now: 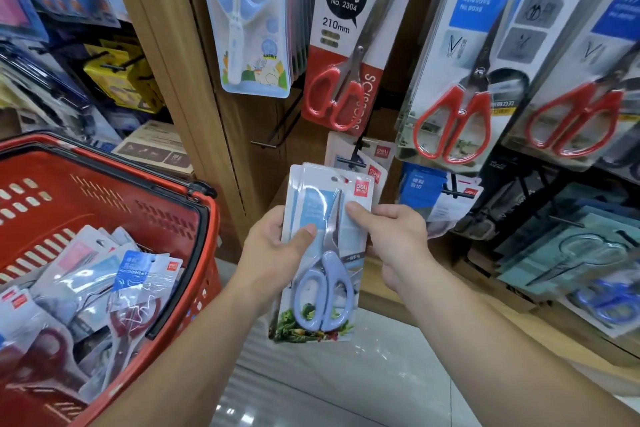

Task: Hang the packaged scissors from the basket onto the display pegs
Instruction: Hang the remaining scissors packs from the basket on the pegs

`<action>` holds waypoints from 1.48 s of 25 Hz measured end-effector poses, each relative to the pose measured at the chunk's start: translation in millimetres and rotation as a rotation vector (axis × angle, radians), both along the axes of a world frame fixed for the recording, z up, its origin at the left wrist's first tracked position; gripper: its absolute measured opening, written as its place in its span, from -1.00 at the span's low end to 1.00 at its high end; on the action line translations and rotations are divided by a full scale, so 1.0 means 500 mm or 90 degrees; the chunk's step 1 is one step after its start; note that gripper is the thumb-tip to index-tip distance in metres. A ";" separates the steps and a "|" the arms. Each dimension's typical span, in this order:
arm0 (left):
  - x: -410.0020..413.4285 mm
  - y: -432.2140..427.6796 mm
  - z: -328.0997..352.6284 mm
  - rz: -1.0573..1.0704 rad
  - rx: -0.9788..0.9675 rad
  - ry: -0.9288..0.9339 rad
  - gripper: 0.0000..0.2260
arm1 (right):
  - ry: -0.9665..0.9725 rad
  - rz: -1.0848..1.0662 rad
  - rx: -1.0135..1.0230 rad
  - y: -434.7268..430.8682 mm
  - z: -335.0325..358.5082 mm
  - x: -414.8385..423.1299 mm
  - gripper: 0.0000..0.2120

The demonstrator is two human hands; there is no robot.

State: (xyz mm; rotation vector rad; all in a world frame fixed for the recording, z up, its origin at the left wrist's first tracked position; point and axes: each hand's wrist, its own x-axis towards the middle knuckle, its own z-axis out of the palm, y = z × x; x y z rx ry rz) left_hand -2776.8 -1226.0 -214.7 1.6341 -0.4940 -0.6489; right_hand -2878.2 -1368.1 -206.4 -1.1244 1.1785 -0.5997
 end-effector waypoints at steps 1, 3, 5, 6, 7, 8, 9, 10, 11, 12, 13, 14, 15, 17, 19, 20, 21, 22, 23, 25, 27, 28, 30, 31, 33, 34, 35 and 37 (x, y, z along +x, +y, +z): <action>-0.002 0.002 0.001 -0.004 0.002 -0.001 -0.89 | 0.000 -0.002 -0.004 -0.001 0.000 -0.002 -0.64; -0.003 0.008 0.001 0.000 -0.001 0.020 -0.84 | -0.003 0.017 -0.004 0.004 0.000 -0.005 -0.72; 0.000 0.015 0.003 -0.011 -0.004 0.058 -0.75 | 0.012 0.046 -0.030 0.011 -0.003 -0.006 -0.75; 0.002 0.019 0.004 -0.014 -0.006 0.059 -0.72 | 0.019 0.052 -0.049 0.014 -0.003 -0.007 -0.76; 0.006 0.020 0.001 -0.003 -0.006 0.046 -0.71 | 0.017 0.052 -0.066 0.014 -0.001 -0.008 -0.77; 0.009 0.020 -0.001 0.021 -0.003 0.019 -0.71 | 0.006 0.047 -0.076 0.012 0.002 -0.010 -0.78; 0.011 0.020 -0.003 0.051 0.007 -0.014 -0.71 | -0.012 0.042 -0.084 0.008 0.009 -0.013 -0.81; 0.011 0.019 0.000 0.079 0.028 -0.058 -0.72 | -0.028 0.034 -0.094 0.002 0.014 -0.016 -0.83; 0.011 0.018 0.002 0.105 0.057 -0.109 -0.73 | -0.042 0.019 -0.108 -0.006 0.019 -0.019 -0.85; 0.009 0.018 0.005 0.119 0.091 -0.157 -0.74 | -0.050 -0.001 -0.120 -0.013 0.022 -0.021 -0.85; 0.005 0.018 0.010 0.123 0.126 -0.191 -0.76 | -0.048 -0.014 -0.138 -0.020 0.024 -0.022 -0.83; 0.001 0.018 0.016 0.115 0.155 -0.210 -0.78 | -0.037 -0.017 -0.164 -0.025 0.025 -0.020 -0.82; -0.004 0.017 0.022 0.104 0.179 -0.223 -0.81 | -0.024 -0.013 -0.188 -0.027 0.024 -0.016 -0.81; -0.012 0.014 0.028 0.094 0.186 -0.240 -0.83 | -0.018 -0.020 -0.215 -0.028 0.024 -0.003 -0.80; -0.011 0.015 0.027 0.113 0.154 -0.242 -0.84 | -0.025 -0.040 -0.215 -0.029 0.026 0.012 -0.80; -0.007 0.016 0.025 0.131 0.136 -0.239 -0.84 | -0.024 -0.051 -0.216 -0.030 0.026 0.018 -0.80; -0.003 0.019 0.023 0.148 0.124 -0.238 -0.84 | -0.019 -0.055 -0.221 -0.030 0.026 0.023 -0.80; 0.001 0.021 0.021 0.162 0.115 -0.240 -0.84 | -0.012 -0.056 -0.234 -0.028 0.024 0.027 -0.80; 0.002 0.022 0.022 0.172 0.108 -0.243 -0.85 | -0.007 -0.058 -0.248 -0.025 0.021 0.029 -0.80; 0.001 0.023 0.024 0.175 0.093 -0.246 -0.87 | -0.006 -0.064 -0.266 -0.018 0.013 0.029 -0.79; -0.004 0.022 0.026 0.162 0.089 -0.246 -0.87 | -0.011 -0.065 -0.267 -0.014 0.007 0.030 -0.78; -0.007 0.021 0.026 0.155 0.086 -0.238 -0.87 | -0.006 -0.064 -0.271 -0.017 0.006 0.030 -0.79; -0.007 0.020 0.023 0.142 0.070 -0.225 -0.89 | 0.016 -0.059 -0.261 -0.029 0.007 0.034 -0.84; -0.005 0.020 0.023 0.131 0.060 -0.225 -0.91 | 0.030 -0.057 -0.247 -0.033 0.009 0.037 -0.89; 0.003 0.016 0.022 0.091 0.045 -0.224 -0.94 | 0.054 -0.056 -0.225 -0.039 0.011 0.045 -0.94; 0.007 0.010 0.021 0.064 0.046 -0.217 -0.94 | 0.065 -0.057 -0.224 -0.041 0.010 0.048 -0.92; 0.009 0.004 0.022 0.043 0.051 -0.206 -0.95 | 0.076 -0.060 -0.220 -0.041 0.012 0.048 -0.87; 0.017 -0.011 0.019 0.025 0.059 -0.186 -0.95 | 0.076 -0.079 -0.193 -0.035 0.012 0.046 -0.77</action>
